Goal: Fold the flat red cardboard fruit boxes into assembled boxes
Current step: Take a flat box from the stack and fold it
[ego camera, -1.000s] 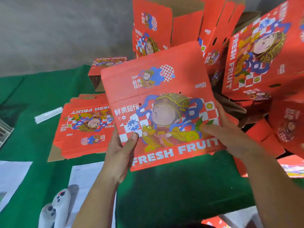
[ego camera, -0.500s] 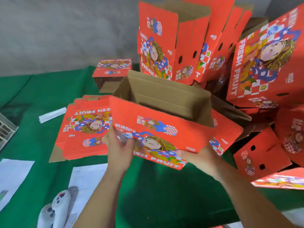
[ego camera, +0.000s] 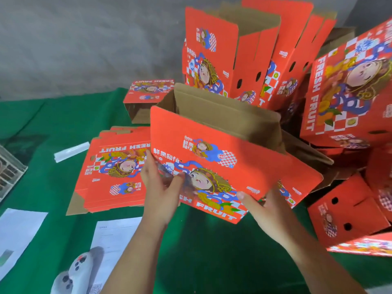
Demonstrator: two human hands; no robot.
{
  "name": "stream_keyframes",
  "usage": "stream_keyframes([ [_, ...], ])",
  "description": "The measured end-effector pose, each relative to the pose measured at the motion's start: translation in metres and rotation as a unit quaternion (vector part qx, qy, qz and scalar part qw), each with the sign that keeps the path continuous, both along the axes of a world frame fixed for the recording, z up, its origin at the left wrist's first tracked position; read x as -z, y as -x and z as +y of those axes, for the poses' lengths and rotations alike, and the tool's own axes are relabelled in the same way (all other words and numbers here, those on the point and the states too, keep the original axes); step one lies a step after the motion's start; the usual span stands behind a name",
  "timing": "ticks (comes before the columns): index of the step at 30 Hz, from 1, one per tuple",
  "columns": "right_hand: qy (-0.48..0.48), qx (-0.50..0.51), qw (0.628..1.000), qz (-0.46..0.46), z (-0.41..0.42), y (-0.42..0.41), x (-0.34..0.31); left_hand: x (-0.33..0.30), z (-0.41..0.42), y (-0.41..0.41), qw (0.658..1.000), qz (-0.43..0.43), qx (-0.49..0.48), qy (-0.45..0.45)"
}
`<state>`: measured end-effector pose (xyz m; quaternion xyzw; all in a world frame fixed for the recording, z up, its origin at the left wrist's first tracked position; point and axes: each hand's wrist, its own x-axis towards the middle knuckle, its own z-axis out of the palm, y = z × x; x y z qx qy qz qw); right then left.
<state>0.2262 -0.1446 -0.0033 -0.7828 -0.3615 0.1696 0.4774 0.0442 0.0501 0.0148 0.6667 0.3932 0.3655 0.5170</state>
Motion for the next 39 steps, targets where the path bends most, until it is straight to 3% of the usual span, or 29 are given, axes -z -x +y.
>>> stream_keyframes([
  [4,-0.139,0.039,0.989,-0.024,-0.011,-0.023,-0.040,-0.028,-0.004,-0.019,0.996,-0.037,0.029,-0.073],
  [8,-0.265,0.105,0.955,-0.087,-0.021,-0.048,-0.079,-0.065,-0.014,-0.054,0.988,-0.061,0.082,-0.119],
  [12,-0.332,0.163,0.920,-0.132,-0.033,-0.082,-0.097,-0.102,-0.027,-0.094,0.969,-0.075,0.156,-0.176],
  [15,-0.337,0.186,0.912,-0.139,-0.042,-0.106,-0.100,-0.124,-0.025,-0.128,0.943,-0.028,0.214,-0.253],
  [18,-0.316,0.193,0.917,-0.149,-0.046,-0.119,-0.092,-0.124,-0.023,-0.156,0.935,0.057,0.294,-0.190],
  [20,-0.262,0.217,0.916,-0.212,-0.042,-0.119,-0.084,-0.110,-0.027,-0.169,0.920,0.054,0.358,-0.154],
  [23,-0.158,0.219,0.908,-0.319,-0.030,-0.114,-0.070,-0.087,-0.031,-0.187,0.904,0.113,0.386,-0.143],
  [27,-0.130,0.249,0.925,-0.257,-0.016,-0.116,-0.057,-0.090,-0.032,-0.213,0.911,0.125,0.387,-0.074],
  [33,-0.133,0.305,0.921,-0.203,0.013,-0.142,-0.054,-0.099,-0.021,-0.232,0.875,0.201,0.429,-0.097],
  [36,-0.094,0.384,0.915,-0.079,0.021,-0.159,-0.052,-0.086,-0.027,-0.230,0.859,0.246,0.436,-0.105],
  [39,-0.087,0.427,0.900,0.026,0.020,-0.159,-0.052,-0.066,-0.033,-0.221,0.874,0.201,0.437,-0.072],
])
